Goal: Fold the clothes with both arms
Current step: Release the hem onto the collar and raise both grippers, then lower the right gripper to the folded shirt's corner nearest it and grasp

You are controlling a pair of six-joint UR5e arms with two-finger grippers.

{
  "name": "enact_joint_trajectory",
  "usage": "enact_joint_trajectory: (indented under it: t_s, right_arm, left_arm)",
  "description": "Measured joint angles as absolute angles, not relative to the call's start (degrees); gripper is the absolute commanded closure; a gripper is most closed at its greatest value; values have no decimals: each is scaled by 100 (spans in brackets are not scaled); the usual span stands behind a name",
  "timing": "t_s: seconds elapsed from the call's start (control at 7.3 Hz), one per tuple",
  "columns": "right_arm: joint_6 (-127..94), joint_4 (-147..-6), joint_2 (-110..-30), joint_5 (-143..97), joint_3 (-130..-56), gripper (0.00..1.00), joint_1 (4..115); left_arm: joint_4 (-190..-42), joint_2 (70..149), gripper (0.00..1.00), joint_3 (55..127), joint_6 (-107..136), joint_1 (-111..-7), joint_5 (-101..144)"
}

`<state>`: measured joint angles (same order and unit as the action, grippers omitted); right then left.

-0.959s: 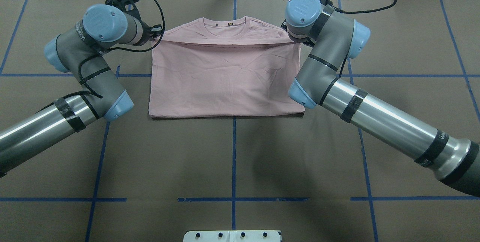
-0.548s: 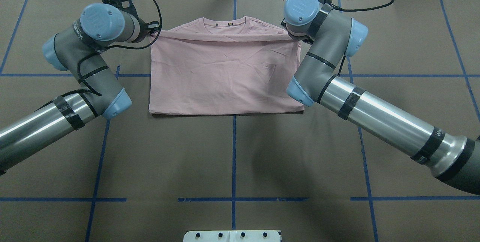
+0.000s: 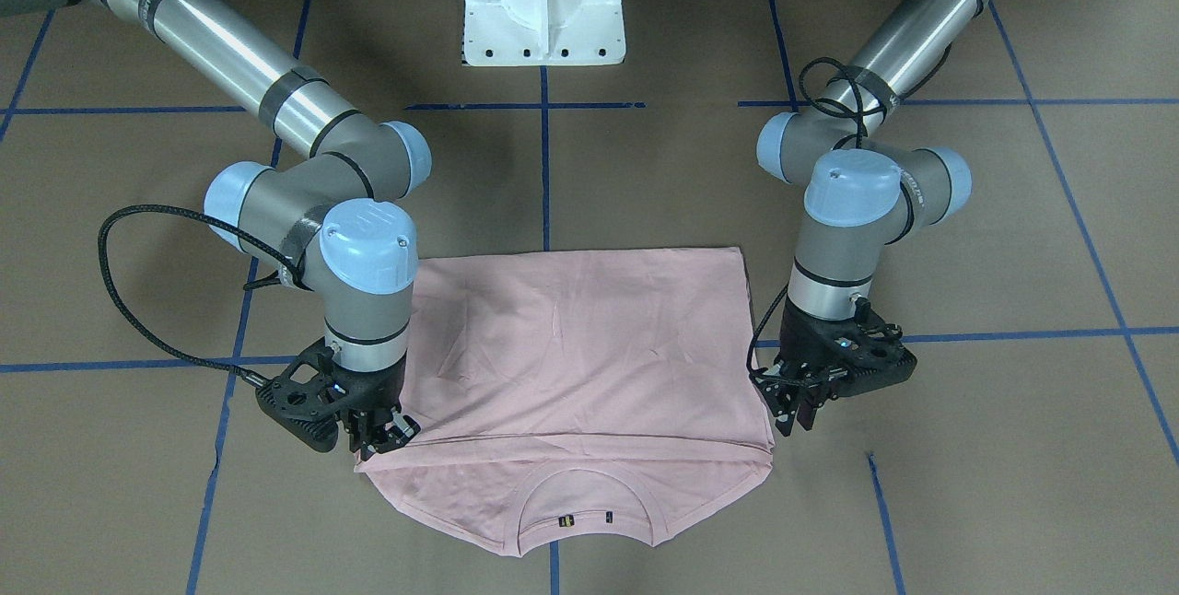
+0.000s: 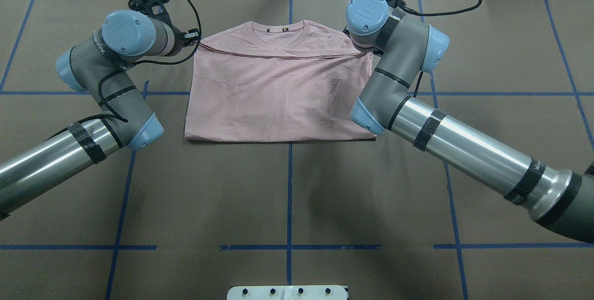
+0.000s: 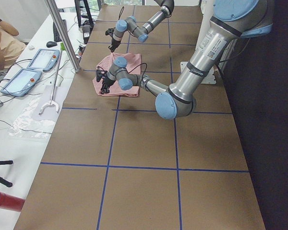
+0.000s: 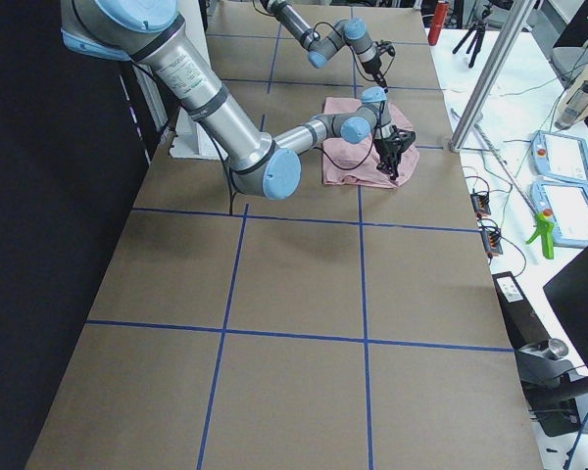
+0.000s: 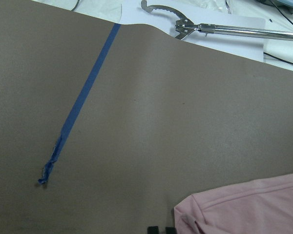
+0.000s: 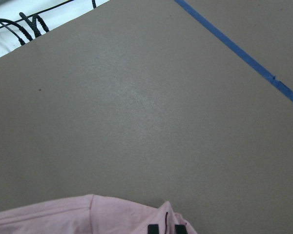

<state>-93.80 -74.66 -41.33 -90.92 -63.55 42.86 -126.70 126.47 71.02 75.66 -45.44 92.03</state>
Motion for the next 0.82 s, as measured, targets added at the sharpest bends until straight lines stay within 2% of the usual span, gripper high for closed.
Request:
enact_joint_trajectory:
  t_s: [0.27, 0.41, 0.55, 0.82]
  right_arm:
    - [-9391, -7459, -4253, -9098, -6871, 34, 4283]
    - [-9398, -7471, -4490, -9160, -7376, 31, 4301]
    - [-9419, -7496, -5009, -9295, -8143, 29, 4267]
    - [-9638, -7501, -6186, -9550, -9448, 27, 3999]
  left_arm:
    - [-12774, 12635, 49, 7126, 7578, -4579, 9232]
    - [-13035, 12612, 47, 7136, 7576, -4626, 9256]
    - [-13364, 12573, 43, 7148, 7589, -4649, 9334]
    - [-13661, 12510, 43, 7160, 7728, -4656, 9623]
